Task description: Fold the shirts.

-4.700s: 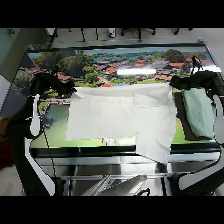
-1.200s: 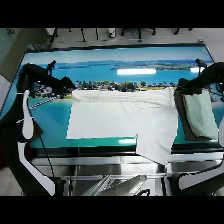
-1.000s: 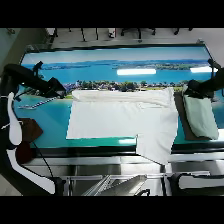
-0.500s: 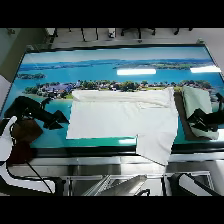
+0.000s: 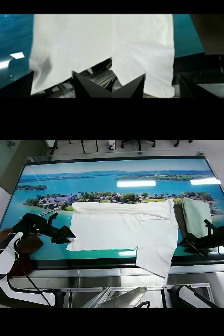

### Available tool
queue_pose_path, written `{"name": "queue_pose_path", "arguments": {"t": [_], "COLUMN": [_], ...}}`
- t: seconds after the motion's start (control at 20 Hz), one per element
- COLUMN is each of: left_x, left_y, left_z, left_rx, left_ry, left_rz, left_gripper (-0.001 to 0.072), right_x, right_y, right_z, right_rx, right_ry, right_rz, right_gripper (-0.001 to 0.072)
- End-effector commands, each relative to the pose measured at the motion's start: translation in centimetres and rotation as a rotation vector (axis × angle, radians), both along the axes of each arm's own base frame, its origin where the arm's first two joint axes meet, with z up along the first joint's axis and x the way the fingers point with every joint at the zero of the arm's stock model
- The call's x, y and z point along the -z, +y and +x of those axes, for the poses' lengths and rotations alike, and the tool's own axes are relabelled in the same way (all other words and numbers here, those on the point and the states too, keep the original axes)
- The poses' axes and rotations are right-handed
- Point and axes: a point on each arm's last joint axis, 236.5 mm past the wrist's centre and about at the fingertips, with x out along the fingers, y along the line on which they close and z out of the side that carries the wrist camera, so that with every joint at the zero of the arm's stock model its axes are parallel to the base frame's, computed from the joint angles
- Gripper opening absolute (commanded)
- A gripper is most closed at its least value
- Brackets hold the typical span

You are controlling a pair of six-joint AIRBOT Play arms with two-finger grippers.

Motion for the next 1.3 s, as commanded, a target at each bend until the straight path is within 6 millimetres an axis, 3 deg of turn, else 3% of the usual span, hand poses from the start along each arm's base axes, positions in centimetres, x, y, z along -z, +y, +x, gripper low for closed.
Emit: {"name": "queue_pose_path", "arguments": {"t": [0.0,0.15,0.35,0.55,0.7,1.0,1.05,1.1,1.25], "left_x": [-2.9,-5.5,-4.5,-0.8,1.5,2.6,2.6,2.6,2.4], "left_y": [0.7,3.7,5.9,4.0,1.9,0.0,0.0,0.0,-0.1], "left_z": [0.1,1.0,1.5,-0.2,-1.3,-1.5,-1.5,-1.5,-1.7], "left_rx": [0.035,-0.011,-0.105,-0.1,-0.049,-0.005,-0.005,-0.004,0.006], "left_ry": [0.009,-0.009,-0.028,0.042,0.089,0.107,0.107,0.107,0.111], "left_rz": [-0.053,-0.068,-0.046,-0.055,-0.06,-0.061,-0.06,-0.061,-0.068], "left_gripper": [0.0533,0.0533,0.0532,0.0533,0.0533,0.053,0.0354,0.0041,0.0018], "right_x": [0.5,0.7,1.8,3.4,3.3,3.2,3.2,3.2,3.7], "right_y": [0.3,0.0,-0.6,0.3,1.2,0.6,0.2,-0.1,-0.6], "right_z": [-0.5,-0.8,-1.6,-2.4,-1.4,-1.3,-1.4,-1.5,-1.7], "right_rx": [-0.009,-0.009,0.022,0.033,0.044,0.067,0.079,0.089,0.109], "right_ry": [0.007,0.022,0.061,0.104,0.074,0.056,0.052,0.05,0.061], "right_rz": [0.007,-0.008,-0.042,-0.003,0.049,0.06,0.06,0.061,0.07], "right_gripper": [0.048,0.048,0.0481,0.048,0.048,0.048,0.048,0.048,0.048]}}
